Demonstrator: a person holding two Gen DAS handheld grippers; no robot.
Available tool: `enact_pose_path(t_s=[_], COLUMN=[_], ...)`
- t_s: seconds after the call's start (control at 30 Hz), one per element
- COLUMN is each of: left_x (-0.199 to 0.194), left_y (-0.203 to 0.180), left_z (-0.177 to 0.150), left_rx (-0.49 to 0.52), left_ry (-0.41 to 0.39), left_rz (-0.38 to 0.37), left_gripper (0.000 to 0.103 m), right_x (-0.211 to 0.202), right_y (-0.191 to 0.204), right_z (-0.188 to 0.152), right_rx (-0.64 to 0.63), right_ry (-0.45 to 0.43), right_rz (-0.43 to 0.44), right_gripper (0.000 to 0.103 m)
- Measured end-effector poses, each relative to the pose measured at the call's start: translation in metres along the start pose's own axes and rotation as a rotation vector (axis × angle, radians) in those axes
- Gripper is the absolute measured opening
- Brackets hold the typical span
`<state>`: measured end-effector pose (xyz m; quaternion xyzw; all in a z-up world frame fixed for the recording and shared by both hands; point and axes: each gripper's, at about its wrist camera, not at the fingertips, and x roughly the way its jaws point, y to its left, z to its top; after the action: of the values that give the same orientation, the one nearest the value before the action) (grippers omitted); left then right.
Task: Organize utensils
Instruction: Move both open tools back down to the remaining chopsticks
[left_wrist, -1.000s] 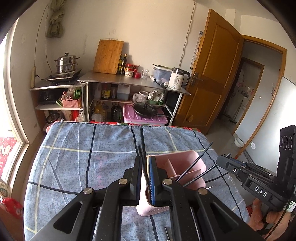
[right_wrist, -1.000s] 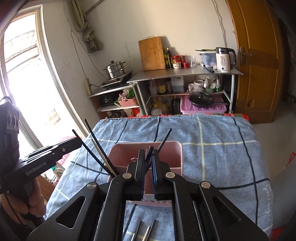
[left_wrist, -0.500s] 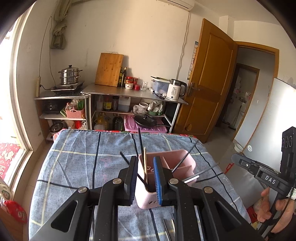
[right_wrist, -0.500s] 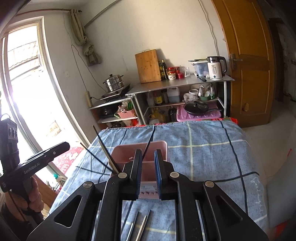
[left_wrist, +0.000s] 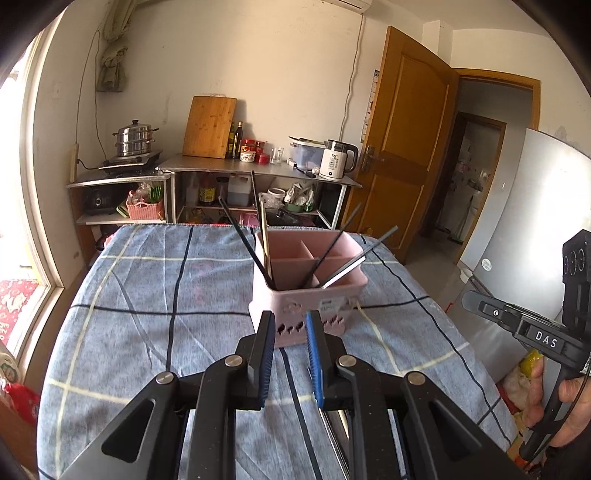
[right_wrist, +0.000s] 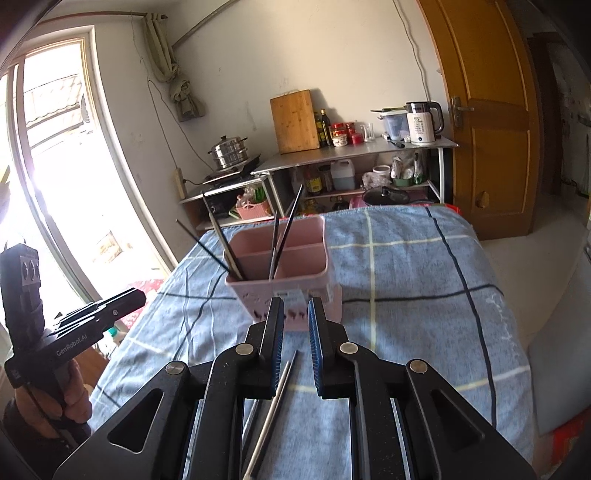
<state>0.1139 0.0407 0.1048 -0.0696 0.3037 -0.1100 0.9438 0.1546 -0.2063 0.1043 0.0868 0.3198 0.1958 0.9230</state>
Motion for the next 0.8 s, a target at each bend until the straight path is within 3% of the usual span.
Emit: enact_pose_path(t_s=[0.4,0.8], left_x=[-0.002,0.011], left_y=[-0.002,0.0], left_z=[-0.054,-0.073], left_rx=[-0.026,-0.041], left_ry=[0.07,0.129], left_rz=[-0.025,-0.026], left_gripper=[0.017,0.017], right_x=[0.001,0.016], right_y=[0.002,0.005], right_z=[-0.051,-0.069], right_rx=[0.014,0.023], right_ry=[0.094,0.163], right_rz=[-0.004,-0.005], right_gripper=[0.018,0.018])
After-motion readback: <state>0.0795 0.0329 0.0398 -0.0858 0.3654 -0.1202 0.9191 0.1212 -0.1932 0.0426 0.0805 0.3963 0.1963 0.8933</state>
